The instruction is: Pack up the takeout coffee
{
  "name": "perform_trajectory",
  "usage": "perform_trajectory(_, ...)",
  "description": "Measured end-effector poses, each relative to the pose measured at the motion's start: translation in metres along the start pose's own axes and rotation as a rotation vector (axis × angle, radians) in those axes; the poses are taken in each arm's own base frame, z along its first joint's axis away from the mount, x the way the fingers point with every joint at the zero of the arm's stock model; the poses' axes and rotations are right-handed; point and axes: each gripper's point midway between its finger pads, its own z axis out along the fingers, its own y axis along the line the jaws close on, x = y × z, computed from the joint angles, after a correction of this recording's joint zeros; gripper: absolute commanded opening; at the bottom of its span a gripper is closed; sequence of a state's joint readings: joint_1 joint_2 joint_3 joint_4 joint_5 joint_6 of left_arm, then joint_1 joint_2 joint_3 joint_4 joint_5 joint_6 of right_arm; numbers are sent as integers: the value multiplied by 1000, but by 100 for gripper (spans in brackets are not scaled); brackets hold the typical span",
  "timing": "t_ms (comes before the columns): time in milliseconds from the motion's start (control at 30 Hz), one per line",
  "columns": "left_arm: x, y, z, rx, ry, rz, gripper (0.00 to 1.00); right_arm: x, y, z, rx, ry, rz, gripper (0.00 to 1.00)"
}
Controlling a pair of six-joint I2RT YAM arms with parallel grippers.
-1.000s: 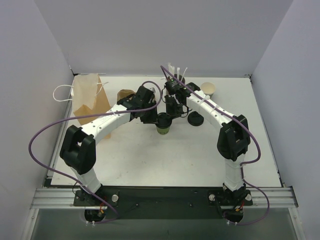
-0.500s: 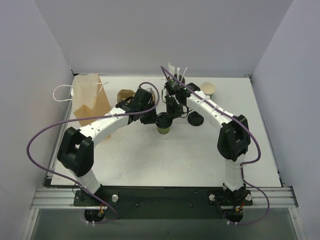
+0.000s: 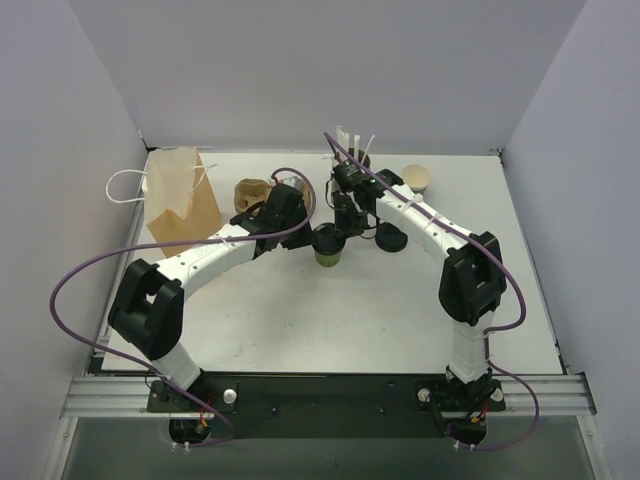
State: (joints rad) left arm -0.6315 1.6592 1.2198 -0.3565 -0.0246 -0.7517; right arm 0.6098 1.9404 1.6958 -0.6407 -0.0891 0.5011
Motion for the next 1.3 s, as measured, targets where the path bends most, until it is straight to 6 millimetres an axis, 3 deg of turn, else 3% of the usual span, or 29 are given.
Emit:
perform_trajectory(600,-6,0,8,-31,-89,7,21,-4,-4,1,26,-25,7,16)
perform_trajectory(833,-11,-5,2,-48,-59,62,27,-5,-3,1,25,-30,23,16)
perform_trajectory(1133,-15,-7,-6,-81,17,161,27,-7,0,1,16,-29,41,15)
perform_trajectory(1300,-27,-16,-14,-58,9,176,27,-7,1,2,15,-24,48,15)
